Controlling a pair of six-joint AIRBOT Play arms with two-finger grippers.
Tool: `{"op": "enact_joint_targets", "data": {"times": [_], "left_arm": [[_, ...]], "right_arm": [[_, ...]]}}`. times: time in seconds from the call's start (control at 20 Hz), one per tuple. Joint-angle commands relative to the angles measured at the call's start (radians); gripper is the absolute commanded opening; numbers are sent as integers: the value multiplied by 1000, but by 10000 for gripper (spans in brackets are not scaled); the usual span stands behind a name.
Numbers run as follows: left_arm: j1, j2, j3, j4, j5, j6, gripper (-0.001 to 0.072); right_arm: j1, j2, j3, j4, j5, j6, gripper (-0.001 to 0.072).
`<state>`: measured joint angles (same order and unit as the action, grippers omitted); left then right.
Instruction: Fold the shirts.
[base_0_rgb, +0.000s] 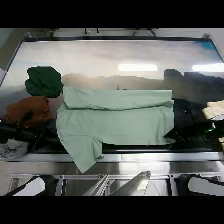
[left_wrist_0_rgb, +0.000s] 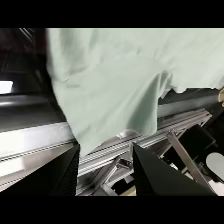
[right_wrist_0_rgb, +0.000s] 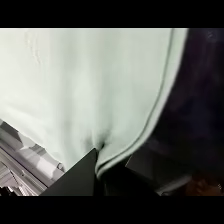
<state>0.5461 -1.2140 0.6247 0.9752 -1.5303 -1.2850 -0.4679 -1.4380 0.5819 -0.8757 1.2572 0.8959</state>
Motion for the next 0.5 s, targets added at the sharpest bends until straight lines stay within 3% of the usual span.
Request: {"op": "enact_joint_targets", "data": {"times": [0.0, 0.05, 0.15, 0.3, 0.45], "left_arm": [[5, 92, -158, 3, 133, -14, 535], [5, 105, -198, 2, 171, -15, 719], [5, 114, -253, -8, 235, -16, 581], [-29, 114, -280, -13, 359, -13, 571], [-131, 114, -280, -89, 473, 44, 561]], "right_arm": [[21, -1, 0, 42, -87, -14, 16], [21, -1, 0, 53, -85, -14, 16], [21, -1, 0, 87, -77, -37, 16], [21, -1, 0, 137, -78, -75, 16], [21, -1, 0, 147, -79, -82, 16]]}}
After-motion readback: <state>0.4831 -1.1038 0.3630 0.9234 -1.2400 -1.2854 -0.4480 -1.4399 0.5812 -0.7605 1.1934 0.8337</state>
